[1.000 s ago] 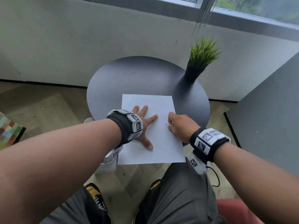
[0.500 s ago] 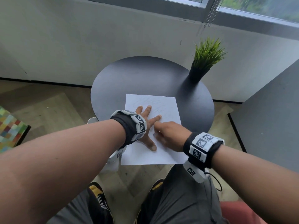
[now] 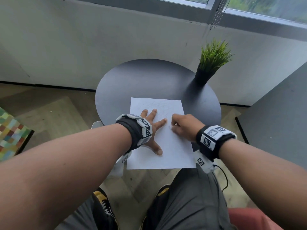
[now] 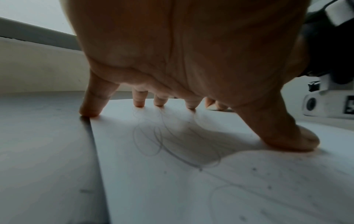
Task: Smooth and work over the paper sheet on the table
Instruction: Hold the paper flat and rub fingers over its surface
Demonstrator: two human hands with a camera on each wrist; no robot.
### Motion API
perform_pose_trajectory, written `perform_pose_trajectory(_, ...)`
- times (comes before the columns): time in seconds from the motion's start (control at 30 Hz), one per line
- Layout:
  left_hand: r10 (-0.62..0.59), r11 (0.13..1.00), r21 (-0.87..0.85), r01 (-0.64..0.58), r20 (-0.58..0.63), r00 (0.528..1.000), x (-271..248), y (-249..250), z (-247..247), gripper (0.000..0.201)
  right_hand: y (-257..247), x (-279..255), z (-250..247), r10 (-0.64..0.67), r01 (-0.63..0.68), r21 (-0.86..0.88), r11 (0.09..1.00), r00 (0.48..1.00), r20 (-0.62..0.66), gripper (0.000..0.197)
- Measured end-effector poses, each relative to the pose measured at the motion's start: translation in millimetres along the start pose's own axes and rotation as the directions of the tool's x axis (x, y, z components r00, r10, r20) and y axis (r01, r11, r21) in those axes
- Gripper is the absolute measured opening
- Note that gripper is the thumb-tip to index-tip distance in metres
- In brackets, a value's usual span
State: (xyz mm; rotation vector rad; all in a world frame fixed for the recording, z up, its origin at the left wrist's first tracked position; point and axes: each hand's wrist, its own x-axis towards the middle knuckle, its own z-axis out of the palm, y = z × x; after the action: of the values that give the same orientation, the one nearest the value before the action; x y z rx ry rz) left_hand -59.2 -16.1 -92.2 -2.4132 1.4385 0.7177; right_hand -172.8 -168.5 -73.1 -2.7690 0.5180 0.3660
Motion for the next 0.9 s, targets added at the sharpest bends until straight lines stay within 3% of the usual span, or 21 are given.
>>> perform_pose_trajectory(0.03,-0.004,1.000,0.000,0.004,0.005,1.000,0,-1,1,0.137,5,3,-1,0.065,-0.066,-0.011,0.998,0.997,-0.043,0.014)
perform_pose_trajectory(0.1,0.000,1.000,-0.001,0.000,0.009,1.000,0,-1,0,0.137,-6,1,9,0.045,-0.049,-0.050,0.998,0.996,-0.082,0.013)
perform_pose_trajectory(0.2,0.005,1.000,-0.012,-0.005,0.014,1.000,-2,0,-3,0.136,-38,-20,25,-0.195,0.196,-0.013,0.981,0.980,0.038,0.016)
perform_pose_trajectory(0.27,0.005,1.000,-0.008,-0.005,0.007,1.000,-6,1,-4,0.134,-39,-24,23,-0.254,0.255,0.000,0.967,0.964,0.082,0.016)
perform_pose_trajectory(0.33,0.009,1.000,-0.023,-0.010,-0.033,0.999,-7,-1,-1,0.132,-25,-18,14,-0.194,0.195,-0.003,0.981,0.979,0.065,0.015)
perform_pose_trajectory(0.43,0.010,0.999,-0.038,-0.013,-0.061,0.998,-10,-10,5,0.128,3,-10,5,0.007,-0.008,0.040,0.999,1.000,0.023,0.017)
perform_pose_trajectory(0.6,0.001,1.000,-0.025,-0.002,-0.031,1.000,-14,-25,10,0.132,9,-7,7,0.198,-0.195,0.077,0.978,0.980,-0.032,0.016)
perform_pose_trajectory(0.7,0.003,1.000,-0.010,-0.003,-0.032,0.999,-10,-22,11,0.135,-16,-16,12,0.086,-0.086,0.001,0.996,0.996,-0.012,0.017)
perform_pose_trajectory(0.8,0.003,1.000,0.000,-0.003,-0.031,1.000,-7,-22,11,0.136,-45,-29,20,-0.234,0.241,-0.041,0.970,0.964,0.124,0.013)
perform_pose_trajectory(0.83,0.001,1.000,-0.002,-0.001,-0.030,1.000,-7,-21,11,0.136,-46,-29,21,-0.278,0.286,-0.033,0.958,0.948,0.154,0.010)
perform_pose_trajectory(0.9,-0.003,1.000,-0.018,0.003,-0.033,0.999,-8,-20,12,0.135,-34,-18,14,-0.191,0.194,-0.001,0.981,0.971,0.142,0.007)
